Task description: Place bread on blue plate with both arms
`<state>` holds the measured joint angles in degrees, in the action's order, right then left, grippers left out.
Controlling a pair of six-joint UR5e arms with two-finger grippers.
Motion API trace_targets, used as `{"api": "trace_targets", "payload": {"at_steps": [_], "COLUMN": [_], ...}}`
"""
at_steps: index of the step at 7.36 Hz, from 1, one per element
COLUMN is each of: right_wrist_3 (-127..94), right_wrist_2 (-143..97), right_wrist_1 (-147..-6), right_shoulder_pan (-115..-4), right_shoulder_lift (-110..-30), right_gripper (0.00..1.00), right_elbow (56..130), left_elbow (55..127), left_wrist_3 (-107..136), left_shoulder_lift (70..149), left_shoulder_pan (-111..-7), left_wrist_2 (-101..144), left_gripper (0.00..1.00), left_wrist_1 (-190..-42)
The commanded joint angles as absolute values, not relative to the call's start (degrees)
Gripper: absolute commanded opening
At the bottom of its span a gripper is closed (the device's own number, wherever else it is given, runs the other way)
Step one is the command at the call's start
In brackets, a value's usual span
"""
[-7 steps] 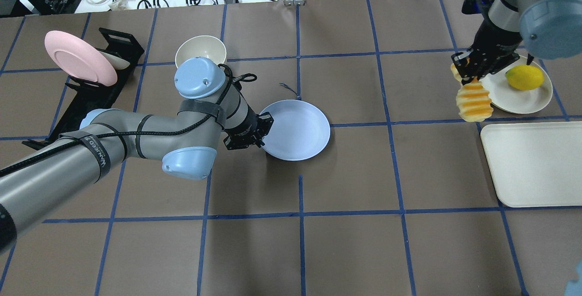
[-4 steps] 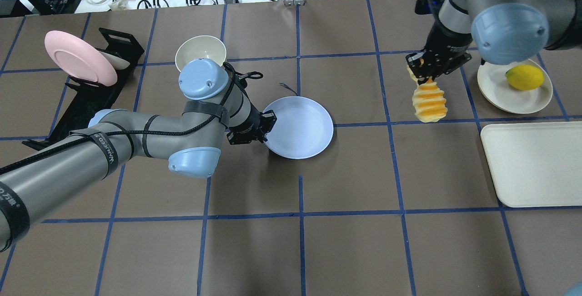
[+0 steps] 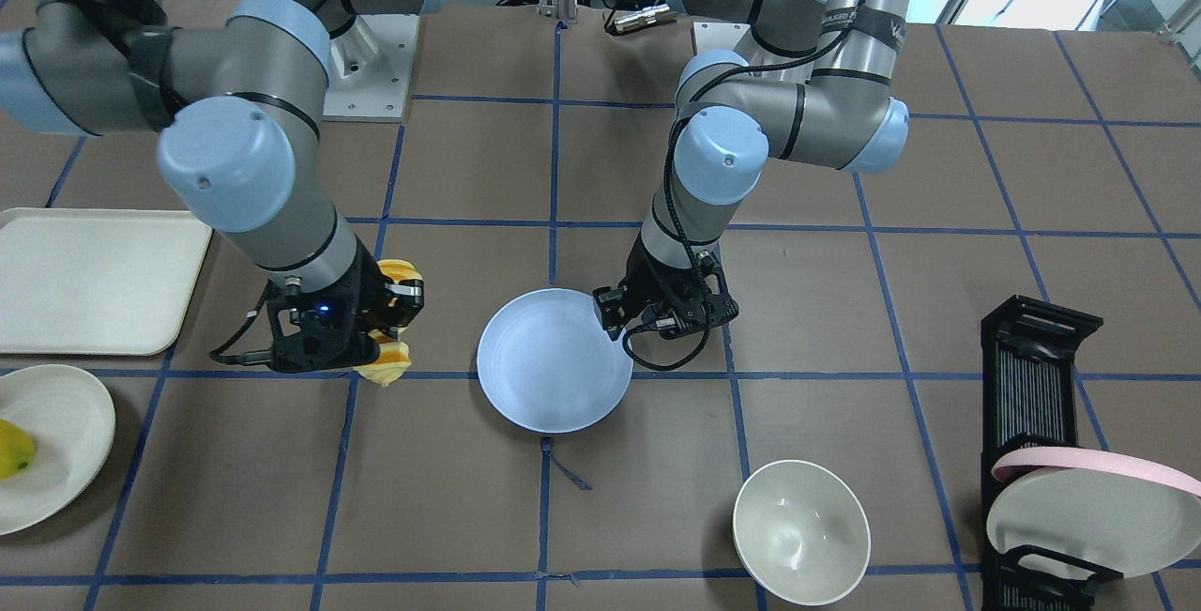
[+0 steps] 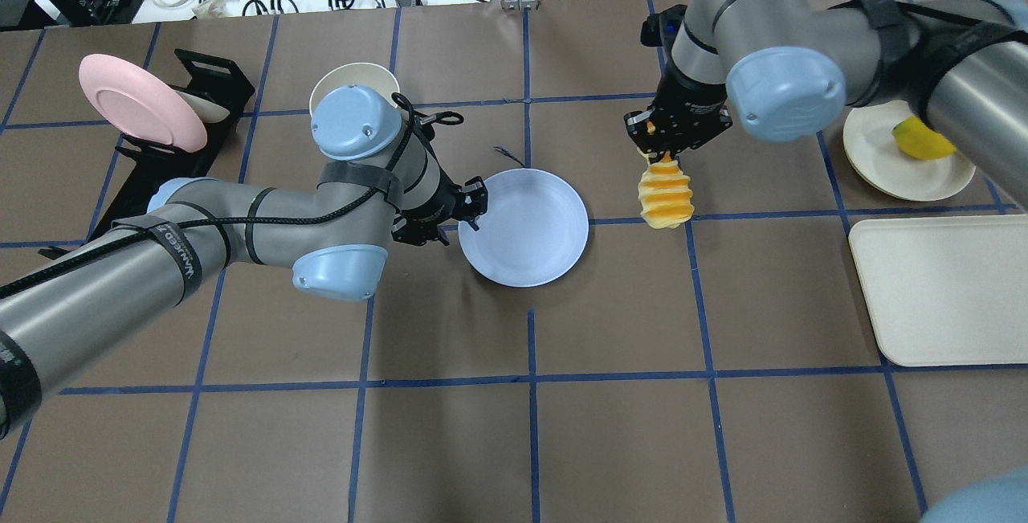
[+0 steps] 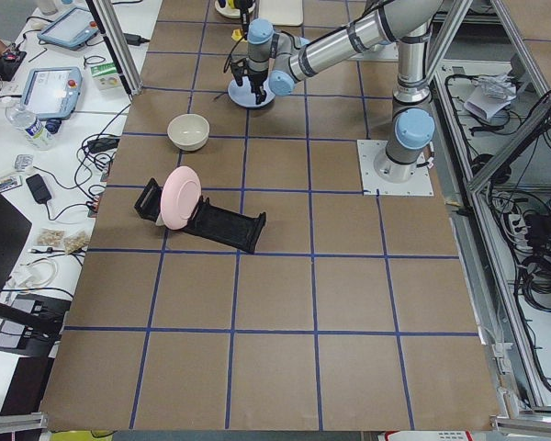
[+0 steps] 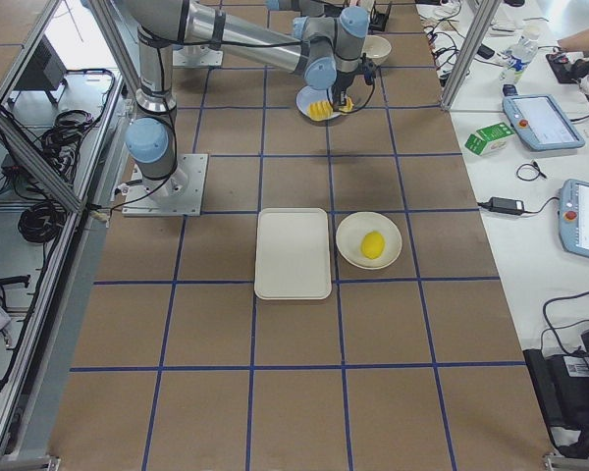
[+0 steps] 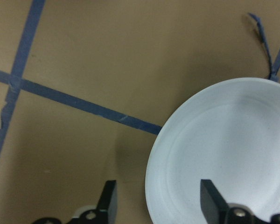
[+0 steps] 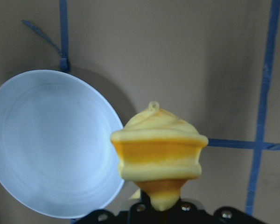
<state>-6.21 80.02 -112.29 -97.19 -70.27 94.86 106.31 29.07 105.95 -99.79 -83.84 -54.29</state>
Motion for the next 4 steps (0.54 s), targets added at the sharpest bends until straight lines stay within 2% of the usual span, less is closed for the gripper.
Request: {"api": "trace_targets", "payload": {"at_steps": [1, 3, 4], "right_wrist_3": [-20.1, -24.9, -27.5], "right_wrist_2": [76.6, 76.6, 76.6], "right_wrist_1": [-118.8, -121.5, -124.0], "right_shoulder_pan": [-103.1, -106.6, -106.9], "right_shoulder_lift": [-66.2, -62.7, -61.0], "right_gripper": [0.0, 0.0, 0.0], "right_elbow": [94.8, 95.0, 95.6], "left_elbow": [93.8, 86.8, 85.3], "left_wrist_3": [16.5, 9.0, 9.0], "left_shoulder_lift": [102.6, 99.2, 97.2], "left_shoulder_pan": [-94.7, -92.8, -93.0], "left_wrist_2": [-85.7, -89.6, -89.5], "left_gripper": [0.97, 1.0, 1.0], "left_wrist_1": [-76.8, -89.7, -91.3]}}
